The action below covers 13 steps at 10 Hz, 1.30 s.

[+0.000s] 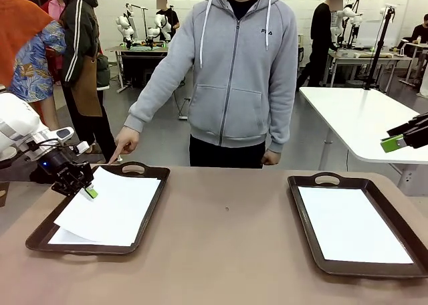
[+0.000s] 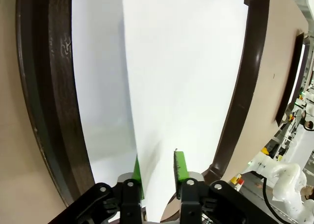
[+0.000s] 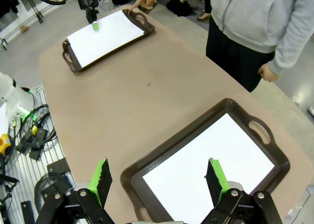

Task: Sort the A4 documents.
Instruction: Place the A4 Paper in the designated Handle tray.

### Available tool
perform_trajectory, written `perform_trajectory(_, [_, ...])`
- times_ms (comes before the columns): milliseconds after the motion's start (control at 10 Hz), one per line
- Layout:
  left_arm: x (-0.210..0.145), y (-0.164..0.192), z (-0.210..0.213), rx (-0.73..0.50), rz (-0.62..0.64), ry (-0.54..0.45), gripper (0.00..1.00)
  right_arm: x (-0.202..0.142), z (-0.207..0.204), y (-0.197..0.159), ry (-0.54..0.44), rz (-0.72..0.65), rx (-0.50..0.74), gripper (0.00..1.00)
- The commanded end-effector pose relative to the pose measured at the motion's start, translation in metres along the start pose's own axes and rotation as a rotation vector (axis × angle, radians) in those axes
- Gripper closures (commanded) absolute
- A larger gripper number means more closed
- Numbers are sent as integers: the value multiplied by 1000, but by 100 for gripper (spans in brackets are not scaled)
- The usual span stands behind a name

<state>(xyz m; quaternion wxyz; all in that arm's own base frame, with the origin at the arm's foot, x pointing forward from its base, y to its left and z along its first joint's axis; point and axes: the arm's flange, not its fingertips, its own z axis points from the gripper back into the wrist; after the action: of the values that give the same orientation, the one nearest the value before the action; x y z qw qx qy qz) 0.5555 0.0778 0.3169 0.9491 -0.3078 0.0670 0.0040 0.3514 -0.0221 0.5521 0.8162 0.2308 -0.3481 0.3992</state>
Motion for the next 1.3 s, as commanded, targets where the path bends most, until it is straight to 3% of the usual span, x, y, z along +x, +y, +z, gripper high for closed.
perform_trajectory(0, [-7,-3,3,58,25,0,39,-1,-1,0,-5,1,5,0])
perform_trajectory(100, [-9,-4,6,81,33,-6,34,-1,-1,0,-5,1,5,0])
perform_trajectory(200, [-9,-5,7,114,44,1,19,-1,-1,0,-5,1,5,0])
perform_trajectory(300, [-9,-5,9,139,51,2,14,-1,-1,0,-5,1,5,0])
perform_trajectory(400, [-9,-6,12,145,45,-4,0,-1,-1,0,-5,1,5,0])
perform_trajectory(800, [-6,-10,17,106,12,-36,0,-1,-1,0,-5,1,5,0])
perform_trajectory(900, [-5,-9,22,34,41,-98,0,-1,-1,0,-5,1,5,0])
perform_trajectory(1000, [-3,-7,18,115,18,-10,0,-1,-1,0,-5,1,5,0])
perform_trajectory(1200, [-3,-7,18,115,18,-10,0,-1,-1,0,-5,1,5,0])
